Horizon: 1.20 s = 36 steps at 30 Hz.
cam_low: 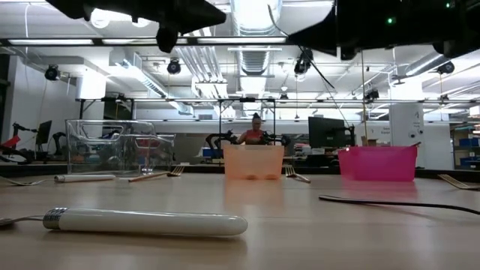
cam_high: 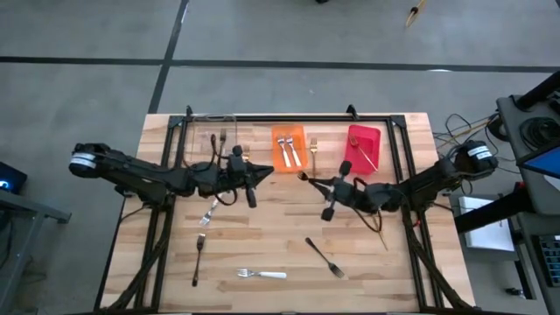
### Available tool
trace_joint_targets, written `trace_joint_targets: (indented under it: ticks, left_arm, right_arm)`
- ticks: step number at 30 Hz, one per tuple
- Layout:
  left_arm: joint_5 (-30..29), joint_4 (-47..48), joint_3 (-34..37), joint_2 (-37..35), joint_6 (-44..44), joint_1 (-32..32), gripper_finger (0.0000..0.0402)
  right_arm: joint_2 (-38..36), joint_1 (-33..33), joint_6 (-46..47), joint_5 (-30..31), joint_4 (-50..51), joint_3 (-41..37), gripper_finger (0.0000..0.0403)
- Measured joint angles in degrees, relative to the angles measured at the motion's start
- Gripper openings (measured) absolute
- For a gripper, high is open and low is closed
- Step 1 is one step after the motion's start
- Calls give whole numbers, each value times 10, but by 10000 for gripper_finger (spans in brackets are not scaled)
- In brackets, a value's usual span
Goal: Sort silverware by color (type)
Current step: Put the right black fork into the transparent bin
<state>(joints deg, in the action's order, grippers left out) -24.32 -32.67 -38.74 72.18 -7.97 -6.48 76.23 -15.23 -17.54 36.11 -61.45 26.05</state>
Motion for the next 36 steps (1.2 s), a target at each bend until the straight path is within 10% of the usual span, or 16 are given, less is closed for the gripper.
trace_joint_targets:
  ticks: [18, 36]
  left_arm:
    - [21, -33, -181, 199, 49, 0, 172]
    - [-11, -35, -188, 204, 30, 0, 89]
  right_arm:
    - [27, -2, -112, 40, -15, 59, 9]
    - [51, -1, -169, 46, -38, 95, 9]
